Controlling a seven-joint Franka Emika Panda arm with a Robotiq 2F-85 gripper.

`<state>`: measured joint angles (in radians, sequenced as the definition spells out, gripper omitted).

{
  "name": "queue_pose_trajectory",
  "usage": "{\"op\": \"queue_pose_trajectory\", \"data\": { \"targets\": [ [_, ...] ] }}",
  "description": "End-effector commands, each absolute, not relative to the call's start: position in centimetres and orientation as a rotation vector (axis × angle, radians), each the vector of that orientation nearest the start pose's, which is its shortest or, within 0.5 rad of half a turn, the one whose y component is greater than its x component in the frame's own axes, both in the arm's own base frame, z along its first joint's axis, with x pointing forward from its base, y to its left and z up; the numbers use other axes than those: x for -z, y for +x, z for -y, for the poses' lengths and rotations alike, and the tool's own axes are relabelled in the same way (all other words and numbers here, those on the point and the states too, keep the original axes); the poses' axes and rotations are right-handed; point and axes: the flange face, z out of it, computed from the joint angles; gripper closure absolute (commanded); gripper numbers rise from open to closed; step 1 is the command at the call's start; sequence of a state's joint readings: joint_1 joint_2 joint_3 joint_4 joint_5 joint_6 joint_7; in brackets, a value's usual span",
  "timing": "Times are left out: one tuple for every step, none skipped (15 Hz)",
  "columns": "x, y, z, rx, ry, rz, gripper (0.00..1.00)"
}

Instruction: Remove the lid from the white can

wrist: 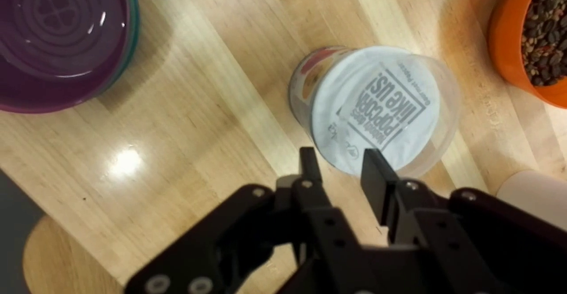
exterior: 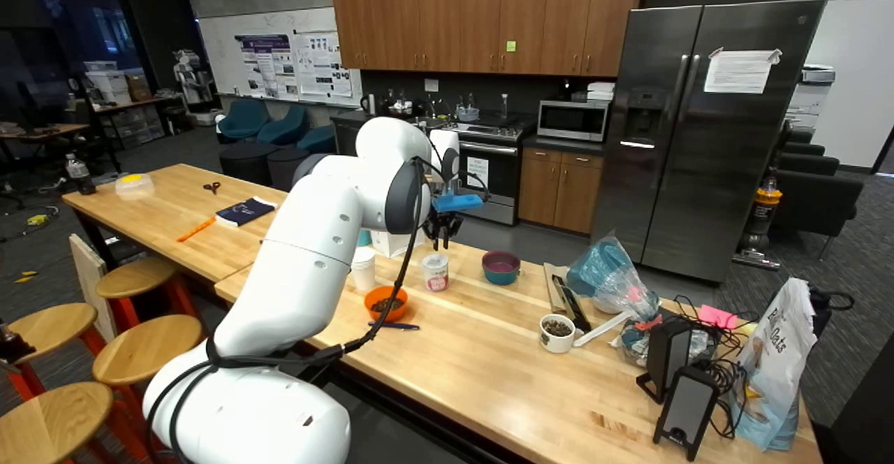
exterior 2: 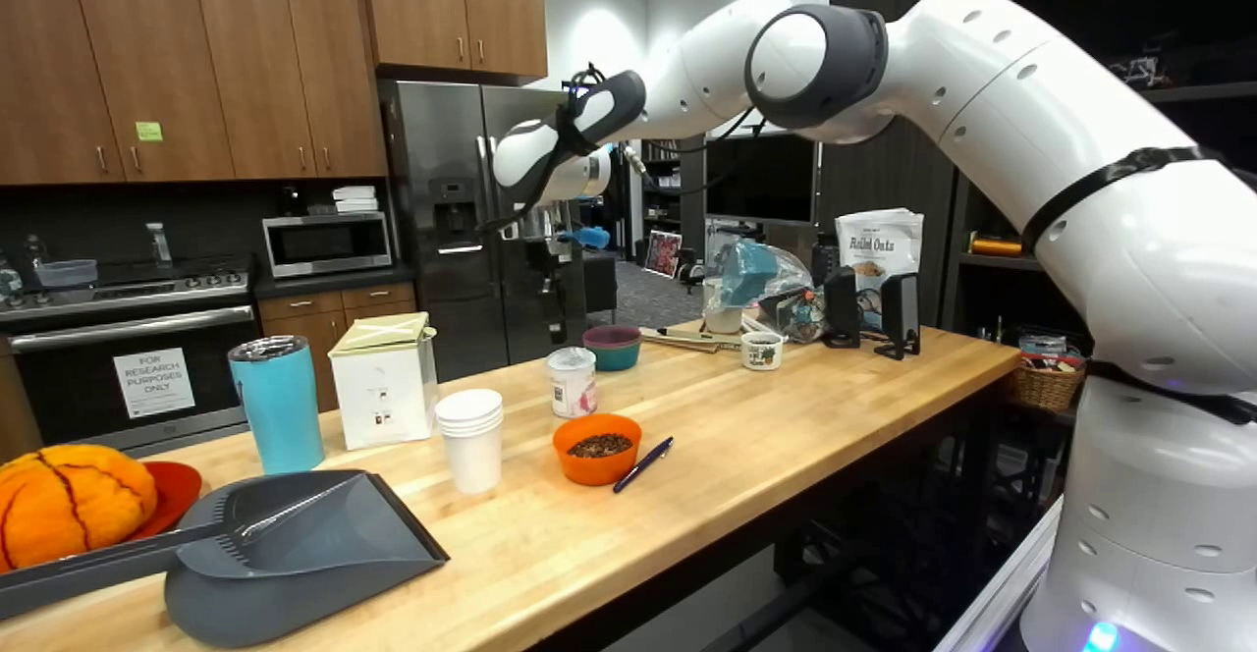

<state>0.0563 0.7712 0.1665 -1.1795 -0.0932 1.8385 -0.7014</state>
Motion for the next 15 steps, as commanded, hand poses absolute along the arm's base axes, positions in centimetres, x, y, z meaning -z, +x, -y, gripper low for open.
{"op": "queue_pose_trajectory", "data": {
  "targets": [
    [-33.28,73.06,-11.98,-0.166,-2.789,1.365,0.97],
    [-33.22,73.08,-11.93,-0.167,-2.79,1.363,1.0],
    [-33.25,73.07,-11.86,-0.17,-2.791,1.358,1.0],
    [-33.24,73.07,-11.78,-0.173,-2.791,1.36,1.0],
    [-33.31,73.04,-11.72,-0.177,-2.793,1.356,0.74],
    [-33.3,73.05,-11.65,-0.179,-2.793,1.355,0.73],
    [-33.38,73.01,-11.57,-0.185,-2.795,1.351,0.69],
    [-33.41,72.99,-11.53,-0.188,-2.795,1.35,0.62],
    [-33.49,72.96,-11.49,-0.191,-2.797,1.348,0.56],
    [-33.55,72.95,-11.48,-0.194,-2.797,1.348,0.5],
    [-33.62,72.92,-11.45,-0.197,-2.798,1.347,0.43],
    [-33.65,72.9,-11.45,-0.199,-2.799,1.346,0.36],
    [-33.7,72.88,-11.52,-0.202,-2.8,1.345,0.29],
    [-33.77,72.86,-11.56,-0.205,-2.801,1.344,0.23],
    [-33.9,72.82,-11.65,-0.208,-2.8,1.344,0.15]
  ]
}}
